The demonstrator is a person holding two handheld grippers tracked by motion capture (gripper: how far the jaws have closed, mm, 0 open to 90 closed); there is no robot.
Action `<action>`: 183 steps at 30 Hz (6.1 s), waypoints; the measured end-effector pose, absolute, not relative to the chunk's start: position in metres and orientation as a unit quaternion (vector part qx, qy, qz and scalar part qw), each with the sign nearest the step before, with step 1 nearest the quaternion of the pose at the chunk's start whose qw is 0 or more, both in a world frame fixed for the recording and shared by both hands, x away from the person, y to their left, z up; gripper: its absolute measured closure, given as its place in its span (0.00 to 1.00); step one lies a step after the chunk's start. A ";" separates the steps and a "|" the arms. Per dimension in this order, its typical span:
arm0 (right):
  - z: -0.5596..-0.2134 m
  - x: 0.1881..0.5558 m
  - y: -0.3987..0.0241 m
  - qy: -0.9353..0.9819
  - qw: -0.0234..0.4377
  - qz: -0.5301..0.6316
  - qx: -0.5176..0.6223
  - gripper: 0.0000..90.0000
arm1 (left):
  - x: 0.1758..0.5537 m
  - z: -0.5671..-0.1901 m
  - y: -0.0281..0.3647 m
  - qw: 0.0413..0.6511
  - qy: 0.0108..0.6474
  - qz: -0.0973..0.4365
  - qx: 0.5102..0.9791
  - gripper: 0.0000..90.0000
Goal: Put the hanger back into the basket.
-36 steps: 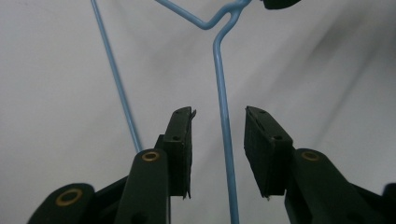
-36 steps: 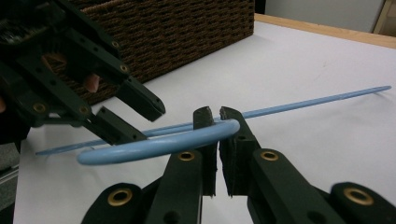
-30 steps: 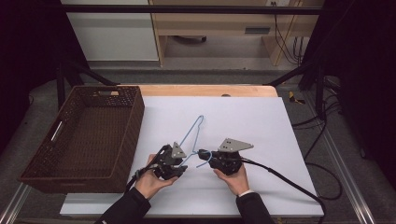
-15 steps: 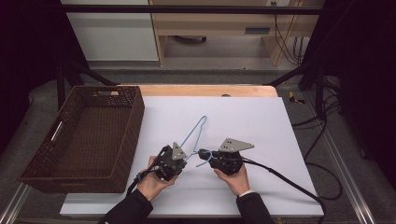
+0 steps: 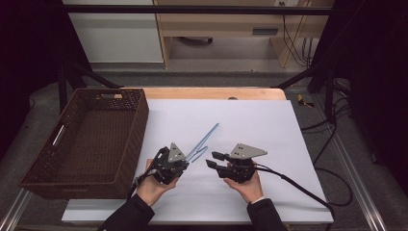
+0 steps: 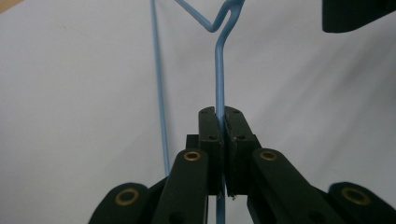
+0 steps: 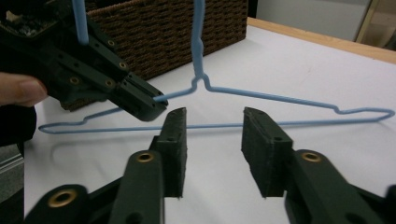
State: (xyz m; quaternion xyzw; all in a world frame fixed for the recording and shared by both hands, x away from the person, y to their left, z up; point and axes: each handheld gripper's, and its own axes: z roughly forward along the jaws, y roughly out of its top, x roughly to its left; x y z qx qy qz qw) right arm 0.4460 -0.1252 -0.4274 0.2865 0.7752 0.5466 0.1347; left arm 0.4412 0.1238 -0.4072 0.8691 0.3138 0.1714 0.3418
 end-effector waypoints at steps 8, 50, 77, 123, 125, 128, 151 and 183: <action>-0.413 0.438 -0.151 0.763 0.170 0.542 0.309 0.39 | 0.439 -0.390 0.136 0.367 0.308 0.157 0.864 0.97; -0.403 0.410 -0.234 0.726 0.220 0.522 0.390 0.06 | 0.429 -0.277 0.195 0.438 0.244 0.143 0.853 0.97; -0.403 0.410 -0.235 0.725 0.223 0.520 0.392 0.05 | 0.463 -0.238 0.303 0.438 0.301 0.170 0.830 0.97; -0.405 0.412 -0.233 0.732 0.222 0.512 0.391 0.05 | 0.481 -0.306 0.422 0.380 0.388 0.189 0.818 0.97; -0.405 0.412 -0.233 0.732 0.222 0.512 0.391 0.05 | 0.482 -0.309 0.421 0.377 0.391 0.187 0.819 0.97; -0.405 0.412 -0.233 0.732 0.224 0.511 0.391 0.05 | 0.488 -0.325 0.416 0.369 0.397 0.185 0.820 0.97; -0.405 0.411 -0.233 0.732 0.223 0.512 0.390 0.05 | 0.495 -0.379 0.396 0.295 0.446 0.187 0.824 0.91; -0.401 0.408 -0.236 0.722 0.224 0.522 0.395 0.04 | 0.412 -0.328 0.325 0.514 0.350 0.223 0.751 0.15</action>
